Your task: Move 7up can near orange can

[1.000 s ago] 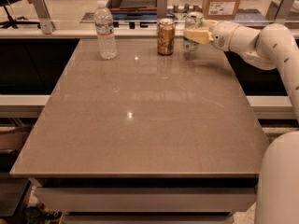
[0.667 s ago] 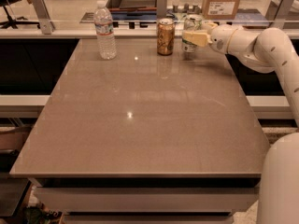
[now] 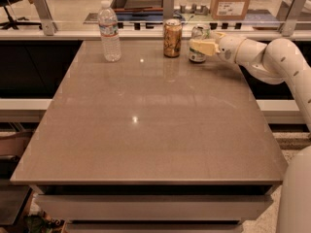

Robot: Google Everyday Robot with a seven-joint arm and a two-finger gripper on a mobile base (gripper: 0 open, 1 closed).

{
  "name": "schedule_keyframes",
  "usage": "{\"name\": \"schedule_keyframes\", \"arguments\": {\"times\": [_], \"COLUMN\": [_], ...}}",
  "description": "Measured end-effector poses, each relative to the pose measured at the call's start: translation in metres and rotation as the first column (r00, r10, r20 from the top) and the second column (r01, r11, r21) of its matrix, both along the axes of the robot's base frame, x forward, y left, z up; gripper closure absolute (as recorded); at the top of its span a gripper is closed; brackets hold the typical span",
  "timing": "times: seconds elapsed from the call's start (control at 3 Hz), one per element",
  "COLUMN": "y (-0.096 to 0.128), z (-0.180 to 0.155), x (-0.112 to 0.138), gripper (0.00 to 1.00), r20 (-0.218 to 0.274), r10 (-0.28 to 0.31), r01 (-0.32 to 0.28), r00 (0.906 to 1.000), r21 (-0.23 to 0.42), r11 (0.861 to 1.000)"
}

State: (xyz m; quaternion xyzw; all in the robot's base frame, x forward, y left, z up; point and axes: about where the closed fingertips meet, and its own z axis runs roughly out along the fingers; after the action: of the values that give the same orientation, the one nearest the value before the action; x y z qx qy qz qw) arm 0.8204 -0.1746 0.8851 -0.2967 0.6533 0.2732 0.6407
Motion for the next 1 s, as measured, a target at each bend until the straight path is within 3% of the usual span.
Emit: {"name": "schedule_keyframes", "arguments": {"times": [1.0], "y": [0.0110], "z": [-0.0007], "x": [0.0017], "gripper": [0.34], "r20": [-0.002], "r10": [0.015], "r01": [-0.015], "r00": [0.9999], "r21": [0.003], "r11": [1.000]}}
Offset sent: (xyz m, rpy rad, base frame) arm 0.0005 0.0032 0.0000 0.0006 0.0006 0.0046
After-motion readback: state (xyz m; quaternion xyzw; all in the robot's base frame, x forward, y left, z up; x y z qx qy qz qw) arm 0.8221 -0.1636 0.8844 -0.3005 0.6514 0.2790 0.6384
